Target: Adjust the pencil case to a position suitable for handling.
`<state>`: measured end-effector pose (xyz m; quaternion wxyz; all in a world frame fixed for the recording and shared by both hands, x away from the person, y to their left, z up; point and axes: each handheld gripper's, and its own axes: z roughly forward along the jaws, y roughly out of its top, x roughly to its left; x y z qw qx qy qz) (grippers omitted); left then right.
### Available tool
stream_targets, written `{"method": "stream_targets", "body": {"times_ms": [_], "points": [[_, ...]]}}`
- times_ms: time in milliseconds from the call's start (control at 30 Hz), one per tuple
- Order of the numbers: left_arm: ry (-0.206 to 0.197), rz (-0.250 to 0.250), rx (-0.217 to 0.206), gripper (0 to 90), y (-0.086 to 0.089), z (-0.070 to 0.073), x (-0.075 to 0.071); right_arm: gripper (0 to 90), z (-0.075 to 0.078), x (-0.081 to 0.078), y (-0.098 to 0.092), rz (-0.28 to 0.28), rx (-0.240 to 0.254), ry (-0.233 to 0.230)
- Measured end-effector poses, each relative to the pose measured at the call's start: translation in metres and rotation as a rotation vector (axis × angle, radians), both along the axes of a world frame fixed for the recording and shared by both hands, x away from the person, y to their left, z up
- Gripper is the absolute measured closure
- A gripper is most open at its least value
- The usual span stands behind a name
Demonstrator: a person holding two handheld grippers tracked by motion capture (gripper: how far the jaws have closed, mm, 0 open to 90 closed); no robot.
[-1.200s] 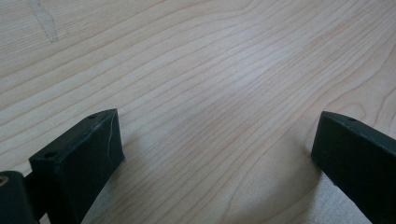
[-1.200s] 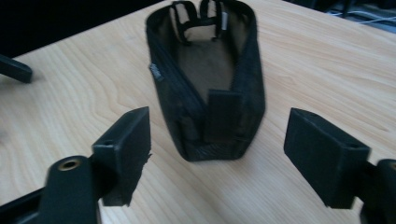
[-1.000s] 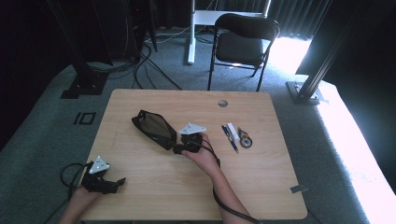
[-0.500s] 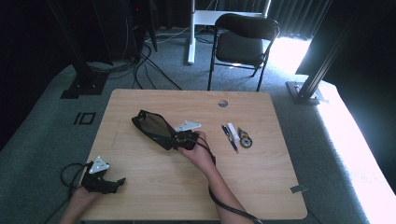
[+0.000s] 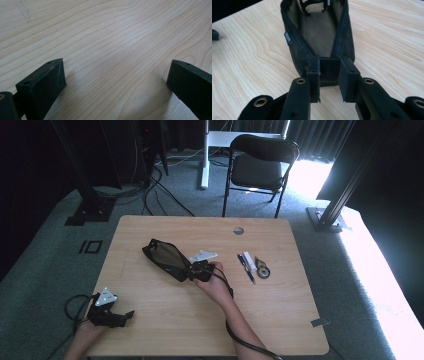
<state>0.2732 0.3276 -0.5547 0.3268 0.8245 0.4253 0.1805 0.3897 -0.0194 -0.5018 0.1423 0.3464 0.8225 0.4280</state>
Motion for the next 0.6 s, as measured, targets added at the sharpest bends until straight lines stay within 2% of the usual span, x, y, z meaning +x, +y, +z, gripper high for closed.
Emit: {"method": "stream_targets", "body": {"times_ms": [367, 600], "points": [[0.0, 0.0, 0.0, 2.2, 0.0, 0.0, 0.0, 72.6, -0.001, -0.013, -0.028, -0.019, 0.011, 0.015], [0.0, 0.0, 0.0, 2.2, 0.0, 0.0, 0.0, 72.7, -0.001, -0.022, -0.058, -0.049, 0.018, 0.013]]}}
